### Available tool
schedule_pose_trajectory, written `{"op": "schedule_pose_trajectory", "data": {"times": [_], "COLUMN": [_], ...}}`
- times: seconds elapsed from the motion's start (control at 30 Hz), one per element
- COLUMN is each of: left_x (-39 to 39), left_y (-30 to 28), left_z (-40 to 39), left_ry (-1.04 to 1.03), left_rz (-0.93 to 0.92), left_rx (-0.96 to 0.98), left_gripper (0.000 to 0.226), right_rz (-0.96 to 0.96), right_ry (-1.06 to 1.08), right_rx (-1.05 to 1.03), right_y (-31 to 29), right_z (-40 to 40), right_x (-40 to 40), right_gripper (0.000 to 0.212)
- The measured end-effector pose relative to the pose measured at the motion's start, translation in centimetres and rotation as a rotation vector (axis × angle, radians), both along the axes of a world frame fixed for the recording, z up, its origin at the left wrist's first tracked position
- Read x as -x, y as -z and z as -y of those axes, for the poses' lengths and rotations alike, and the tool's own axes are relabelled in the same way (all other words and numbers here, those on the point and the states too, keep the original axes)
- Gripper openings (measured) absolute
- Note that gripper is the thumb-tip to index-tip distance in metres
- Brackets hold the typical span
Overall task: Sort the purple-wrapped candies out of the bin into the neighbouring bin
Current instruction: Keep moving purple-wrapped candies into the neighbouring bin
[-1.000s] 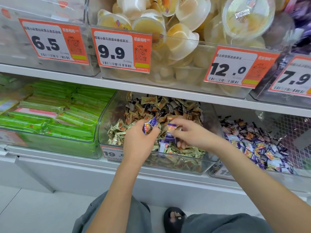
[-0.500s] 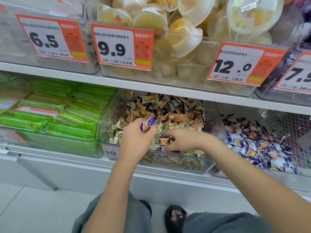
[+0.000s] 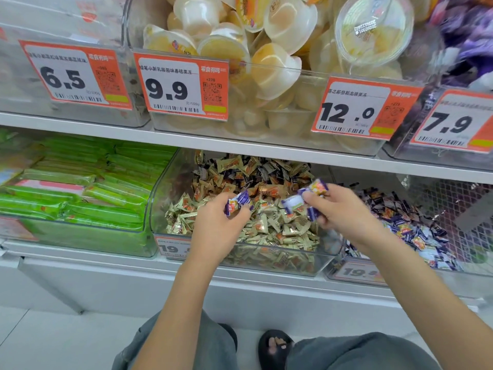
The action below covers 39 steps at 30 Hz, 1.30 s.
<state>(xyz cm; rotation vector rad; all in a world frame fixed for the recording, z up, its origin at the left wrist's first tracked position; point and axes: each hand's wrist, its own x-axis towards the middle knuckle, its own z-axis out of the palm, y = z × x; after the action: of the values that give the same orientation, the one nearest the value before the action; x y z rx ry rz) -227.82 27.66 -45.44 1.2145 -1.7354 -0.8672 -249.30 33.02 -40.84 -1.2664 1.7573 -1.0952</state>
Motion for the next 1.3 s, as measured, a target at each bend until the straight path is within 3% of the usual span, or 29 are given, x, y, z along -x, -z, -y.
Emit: {"op": "schedule_pose_trajectory", "data": {"times": [0.13,0.2,0.3,0.4,0.5,0.6,0.67,0.77,0.83,0.9,1.03,1.17,1.23,1.3], "left_x": [1.1,2.4,5.2,10.0,15.4,17.2,15.3,10.7,7.6,5.2,3.5,2.7,1.9,0.8], "left_y": [-0.4,-0.9,-2.1,-3.7,-4.9,-4.5,-3.3,-0.7,1.2,2.5,2.9,2.5,2.3,2.0], "left_z": [-0.6,-1.1,-2.1,-3.1,-3.3,-2.4,-2.0,-1.7,-1.5,-1.5,-1.2,-1.4,-1.6,-1.9], "left_ry": [0.082,0.148,0.248,0.332,0.434,0.589,0.559,0.432,0.367,0.342,0.353,0.368,0.364,0.333], "left_rz": [0.010,0.006,0.094,0.173,0.417,0.756,0.631,0.434,0.447,0.521,0.484,0.443,0.394,0.353], "left_rx": [0.039,0.039,0.109,0.223,0.316,0.299,0.302,0.331,0.330,0.345,0.356,0.375,0.370,0.353], "left_gripper": [0.012,0.010,0.008,0.016,0.030,0.066,0.071,0.060,0.052,0.045,0.038,0.033,0.028,0.023], "right_rz": [-0.187,-0.354,-0.498,-0.507,-0.401,-0.431,-0.510,-0.570,-0.690,-0.930,-1.119,-1.035,-0.825,-0.529], "right_ry": [0.322,0.330,0.227,0.360,0.420,0.419,0.384,0.084,-0.189,-0.348,-0.172,-0.015,-0.049,0.014], "right_rx": [0.170,0.026,-0.257,-0.119,-0.031,0.012,0.061,0.066,-0.199,-0.482,-0.466,-0.602,-0.608,-0.446], "right_y": [-0.5,-0.3,0.2,0.4,0.9,1.5,1.8,2.6,3.9,5.3,7.5,7.6,6.4,4.9], "right_z": [-3.2,-4.2,-5.6,-7.1,-8.4,-9.3,-9.4,-7.2,-4.3,-1.5,0.3,0.1,-0.1,-0.6], "right_x": [5.1,7.5,9.6,10.3,10.2,10.0,9.8,9.4,9.3,9.7,13.1,15.6,15.2,13.4], "right_gripper": [0.022,0.025,0.053,0.050,0.041,0.038,0.037,0.042,0.057,0.074,0.074,0.083,0.083,0.077]}}
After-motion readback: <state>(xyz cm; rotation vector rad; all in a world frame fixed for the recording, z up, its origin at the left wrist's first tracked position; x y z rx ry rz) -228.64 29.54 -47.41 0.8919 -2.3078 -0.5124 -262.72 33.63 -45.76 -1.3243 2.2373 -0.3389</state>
